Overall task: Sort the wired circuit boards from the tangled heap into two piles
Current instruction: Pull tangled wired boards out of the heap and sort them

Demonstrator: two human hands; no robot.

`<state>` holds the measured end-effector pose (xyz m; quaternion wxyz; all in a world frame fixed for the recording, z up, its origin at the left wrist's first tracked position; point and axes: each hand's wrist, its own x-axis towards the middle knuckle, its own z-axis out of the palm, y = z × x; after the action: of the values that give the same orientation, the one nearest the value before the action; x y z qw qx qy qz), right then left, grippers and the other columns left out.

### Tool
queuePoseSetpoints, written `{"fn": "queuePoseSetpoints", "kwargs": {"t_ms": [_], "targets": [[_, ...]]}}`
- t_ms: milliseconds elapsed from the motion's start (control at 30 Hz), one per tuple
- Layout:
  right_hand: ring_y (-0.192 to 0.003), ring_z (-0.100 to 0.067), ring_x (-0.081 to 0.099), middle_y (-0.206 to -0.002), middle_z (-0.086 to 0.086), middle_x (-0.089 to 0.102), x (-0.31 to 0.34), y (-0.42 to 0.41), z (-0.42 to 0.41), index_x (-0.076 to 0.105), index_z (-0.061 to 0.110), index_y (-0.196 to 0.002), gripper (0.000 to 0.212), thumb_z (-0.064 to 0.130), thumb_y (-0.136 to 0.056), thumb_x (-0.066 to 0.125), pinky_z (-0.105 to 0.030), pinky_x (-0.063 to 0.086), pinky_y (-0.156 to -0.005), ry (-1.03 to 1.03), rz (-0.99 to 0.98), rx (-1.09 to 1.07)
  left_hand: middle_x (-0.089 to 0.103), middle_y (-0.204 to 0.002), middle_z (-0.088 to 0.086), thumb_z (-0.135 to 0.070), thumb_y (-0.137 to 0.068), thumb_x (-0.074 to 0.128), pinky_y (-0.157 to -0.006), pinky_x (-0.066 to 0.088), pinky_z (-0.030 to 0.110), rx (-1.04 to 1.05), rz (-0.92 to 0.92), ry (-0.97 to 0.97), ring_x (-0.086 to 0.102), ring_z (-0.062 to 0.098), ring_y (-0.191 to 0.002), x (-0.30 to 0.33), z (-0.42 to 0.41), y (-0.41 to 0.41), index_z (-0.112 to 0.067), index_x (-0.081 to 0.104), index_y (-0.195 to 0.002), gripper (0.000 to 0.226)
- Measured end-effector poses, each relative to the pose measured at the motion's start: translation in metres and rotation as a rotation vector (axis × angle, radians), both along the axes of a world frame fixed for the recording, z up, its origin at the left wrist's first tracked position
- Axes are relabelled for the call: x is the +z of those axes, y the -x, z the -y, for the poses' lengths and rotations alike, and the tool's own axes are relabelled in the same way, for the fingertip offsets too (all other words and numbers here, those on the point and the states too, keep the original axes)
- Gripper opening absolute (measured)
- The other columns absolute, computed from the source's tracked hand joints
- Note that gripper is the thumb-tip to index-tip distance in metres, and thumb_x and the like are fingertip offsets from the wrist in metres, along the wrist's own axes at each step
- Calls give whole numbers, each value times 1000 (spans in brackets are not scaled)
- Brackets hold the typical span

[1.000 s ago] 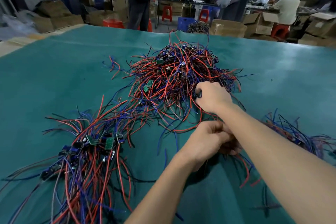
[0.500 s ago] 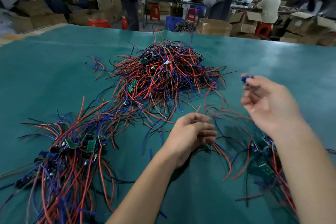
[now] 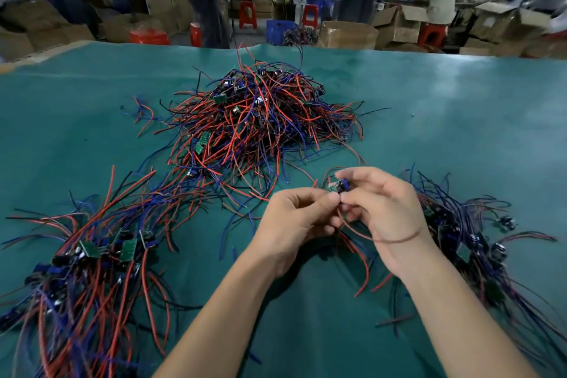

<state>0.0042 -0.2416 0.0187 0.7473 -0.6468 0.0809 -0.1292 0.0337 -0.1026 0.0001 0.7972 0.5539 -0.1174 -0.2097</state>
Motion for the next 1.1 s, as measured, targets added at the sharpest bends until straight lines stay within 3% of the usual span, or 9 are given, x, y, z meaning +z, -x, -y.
{"fn": "queuePoseSetpoints", "kwargs": {"t_ms": [100,300,567,733,800,900,967,1033,1100], "targets": [[-62,-15,63,-75,-8,73,0,1,5,80,12,-87,17,8,-70,77,-23,51,-54,-13,10,13,66,-67,6,-6,-90,67,-53,49,16,20,18,-28,59,8,-56,-1,-2,-1,-4,72,-84,8],[-70,-11,70,-81,-6,79,4,8,8,78,13,-92,22,-8,-86,73,-18,54,-63,163,115,-23,60,-60,2,-9,-80,71,-48,40,19,20,111,-115,49,11,-48,-2,0,0,-9,70,-73,7],[-67,-5,64,-82,6,73,40,18,67,70,16,-95,23,-5,-93,65,-16,52,-67,111,264,-415,64,-61,3,0,-87,68,-48,42,17,-173,227,-164,53,10,-49,0,-3,2,-7,73,-78,13],[-67,-7,59,-101,-8,61,72,26,152,55,6,-139,35,11,-105,54,-10,48,-51,437,-20,-468,62,-63,4,2,-88,66,-51,41,15,-107,214,-162,52,10,-51,-1,-1,1,-4,70,-79,12],[-71,-18,60,-95,-5,70,80,28,149,71,15,-123,25,17,-100,63,-17,52,-45,754,-164,-335,62,-65,4,-1,-91,63,-51,41,15,-81,187,-150,52,10,-52,0,2,2,1,70,-85,9],[-88,-22,68,-93,8,76,86,22,97,77,47,-85,5,42,-83,77,-36,58,-72,1292,-359,-145,63,-66,4,1,-92,60,-50,41,15,-31,175,-157,53,10,-52,0,3,2,4,70,-91,11],[-90,-19,69,-93,10,76,89,10,61,71,50,-72,10,45,-80,77,-31,51,-80,1386,-371,-54,63,-68,5,3,-92,58,-50,42,15,-4,170,-170,53,11,-54,0,3,2,3,69,-91,12],[-78,0,66,-77,26,72,90,-12,24,73,45,-72,12,40,-83,75,-17,45,-69,1338,-217,6,63,-71,7,4,-91,56,-50,41,16,11,175,-205,53,11,-56,1,4,2,3,68,-91,12],[-72,1,64,-67,27,67,84,-38,-17,76,37,-74,12,32,-84,73,-6,41,-65,1345,-107,104,61,-74,11,4,-91,56,-49,39,15,17,190,-250,50,10,-55,2,5,2,1,68,-91,12]]}}
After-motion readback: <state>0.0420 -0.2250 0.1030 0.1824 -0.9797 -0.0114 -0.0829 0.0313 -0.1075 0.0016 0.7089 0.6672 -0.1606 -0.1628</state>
